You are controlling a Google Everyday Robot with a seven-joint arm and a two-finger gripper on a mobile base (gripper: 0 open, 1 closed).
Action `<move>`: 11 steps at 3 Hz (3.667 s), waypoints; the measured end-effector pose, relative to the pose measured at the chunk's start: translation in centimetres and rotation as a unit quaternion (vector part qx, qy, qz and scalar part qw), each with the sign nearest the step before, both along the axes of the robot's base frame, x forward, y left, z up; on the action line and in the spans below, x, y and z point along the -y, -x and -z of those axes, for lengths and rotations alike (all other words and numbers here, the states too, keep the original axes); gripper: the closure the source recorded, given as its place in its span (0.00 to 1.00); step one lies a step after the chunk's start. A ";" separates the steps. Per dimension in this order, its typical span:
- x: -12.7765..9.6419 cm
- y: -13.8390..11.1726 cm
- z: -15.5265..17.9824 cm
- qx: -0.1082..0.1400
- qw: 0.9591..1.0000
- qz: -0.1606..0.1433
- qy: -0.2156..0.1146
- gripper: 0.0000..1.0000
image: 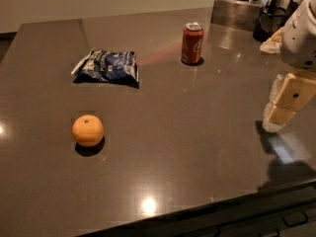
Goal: Knock coke can over
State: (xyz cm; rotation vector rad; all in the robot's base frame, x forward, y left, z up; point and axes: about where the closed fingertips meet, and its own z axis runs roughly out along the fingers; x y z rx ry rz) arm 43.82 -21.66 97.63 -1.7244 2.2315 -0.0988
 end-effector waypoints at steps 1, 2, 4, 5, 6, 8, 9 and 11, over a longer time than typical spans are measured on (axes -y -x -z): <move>0.0 0.0 0.0 0.000 1.000 0.000 0.000 0.00; -1.1 -2.4 -0.3 0.011 0.999 0.014 -0.032 0.00; -3.6 -10.8 -0.7 0.044 0.987 0.075 -0.133 0.00; -3.8 -14.7 -0.7 0.072 0.977 0.108 -0.172 0.00; -3.8 -20.9 0.1 0.094 0.958 0.145 -0.228 0.00; -4.3 -26.9 2.1 0.097 0.941 0.168 -0.276 0.00; -4.8 -29.4 3.4 0.092 0.933 0.176 -0.299 0.00; -7.1 -32.0 5.3 0.081 0.926 0.167 -0.328 0.00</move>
Offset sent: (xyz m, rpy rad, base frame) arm 0.0451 0.0191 0.0015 0.1219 -0.0236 -0.0551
